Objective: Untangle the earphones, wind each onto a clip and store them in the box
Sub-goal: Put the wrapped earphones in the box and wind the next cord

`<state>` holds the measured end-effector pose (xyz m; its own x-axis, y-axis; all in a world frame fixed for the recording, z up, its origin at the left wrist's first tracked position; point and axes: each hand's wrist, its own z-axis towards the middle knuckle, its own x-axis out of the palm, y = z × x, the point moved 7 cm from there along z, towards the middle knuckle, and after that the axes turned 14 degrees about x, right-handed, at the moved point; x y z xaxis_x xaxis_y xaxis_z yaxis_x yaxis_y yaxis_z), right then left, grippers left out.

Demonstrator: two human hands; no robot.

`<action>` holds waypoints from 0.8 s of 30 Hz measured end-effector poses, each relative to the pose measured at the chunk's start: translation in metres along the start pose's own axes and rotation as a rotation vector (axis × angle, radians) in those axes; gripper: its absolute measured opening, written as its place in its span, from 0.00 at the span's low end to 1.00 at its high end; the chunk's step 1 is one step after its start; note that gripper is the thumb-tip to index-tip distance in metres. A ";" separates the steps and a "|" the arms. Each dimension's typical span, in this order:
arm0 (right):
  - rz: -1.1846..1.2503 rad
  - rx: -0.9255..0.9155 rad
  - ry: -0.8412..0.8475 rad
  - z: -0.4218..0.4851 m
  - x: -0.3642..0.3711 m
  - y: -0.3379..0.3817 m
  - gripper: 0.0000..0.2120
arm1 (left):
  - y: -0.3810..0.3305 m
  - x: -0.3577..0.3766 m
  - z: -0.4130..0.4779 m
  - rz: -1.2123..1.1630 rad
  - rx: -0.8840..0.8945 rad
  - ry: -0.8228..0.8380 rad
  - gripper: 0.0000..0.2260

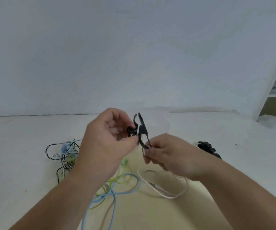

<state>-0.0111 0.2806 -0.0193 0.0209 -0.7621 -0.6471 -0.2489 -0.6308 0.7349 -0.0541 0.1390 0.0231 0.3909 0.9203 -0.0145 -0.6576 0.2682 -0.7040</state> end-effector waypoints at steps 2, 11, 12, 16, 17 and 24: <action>0.080 -0.071 0.095 -0.003 0.011 0.006 0.17 | 0.001 -0.005 0.001 0.061 0.019 -0.037 0.13; 0.201 -0.192 0.226 -0.020 -0.006 0.020 0.15 | 0.000 -0.011 0.003 0.308 0.085 -0.011 0.16; 0.185 -0.202 0.204 -0.021 -0.008 0.021 0.14 | -0.001 -0.009 0.002 0.342 0.092 0.007 0.16; 0.204 -0.213 0.113 -0.023 -0.019 0.022 0.14 | -0.001 -0.005 0.000 0.402 0.097 0.070 0.16; 0.235 -0.208 0.096 -0.024 -0.022 0.023 0.14 | -0.001 -0.005 0.000 0.395 0.096 0.073 0.16; 0.440 -0.207 -0.028 -0.022 -0.041 0.018 0.13 | 0.001 -0.006 0.001 0.368 0.049 0.066 0.17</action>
<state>0.0047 0.2976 0.0252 -0.0699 -0.9607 -0.2685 -0.0307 -0.2670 0.9632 -0.0578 0.1343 0.0226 0.1624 0.9378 -0.3070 -0.7909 -0.0623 -0.6088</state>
